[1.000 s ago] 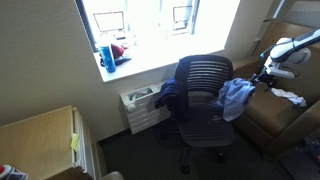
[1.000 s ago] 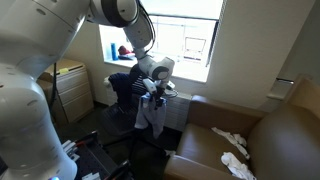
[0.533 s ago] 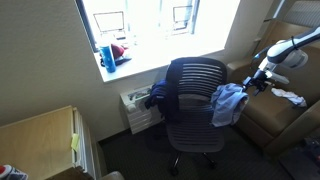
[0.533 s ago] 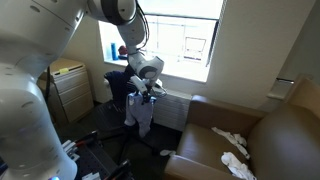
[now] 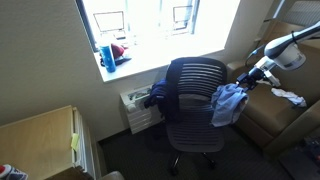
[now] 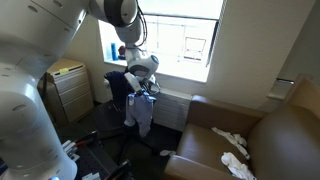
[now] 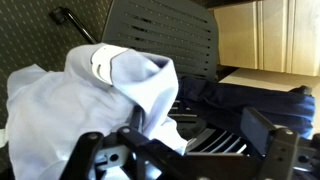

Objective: Move the chair to the left

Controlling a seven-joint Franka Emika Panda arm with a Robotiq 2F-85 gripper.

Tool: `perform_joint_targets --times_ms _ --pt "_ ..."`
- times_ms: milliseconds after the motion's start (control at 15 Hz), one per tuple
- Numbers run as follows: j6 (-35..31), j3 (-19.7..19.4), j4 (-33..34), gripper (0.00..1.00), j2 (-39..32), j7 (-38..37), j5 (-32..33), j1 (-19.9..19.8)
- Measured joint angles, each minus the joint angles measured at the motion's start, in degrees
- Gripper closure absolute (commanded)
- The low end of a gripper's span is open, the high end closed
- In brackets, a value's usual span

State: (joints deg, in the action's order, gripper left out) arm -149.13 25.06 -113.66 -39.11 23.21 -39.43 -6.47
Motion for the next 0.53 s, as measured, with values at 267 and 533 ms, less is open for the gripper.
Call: perform_joint_targets --times_ms 267,533 --pt "-5.9 3.1 -1.3 0.00 0.0 7.3 -6.1 -0.8" --pt "-6.0 3.2 -1.4 0.00 0.0 7.5 -6.1 -1.0"
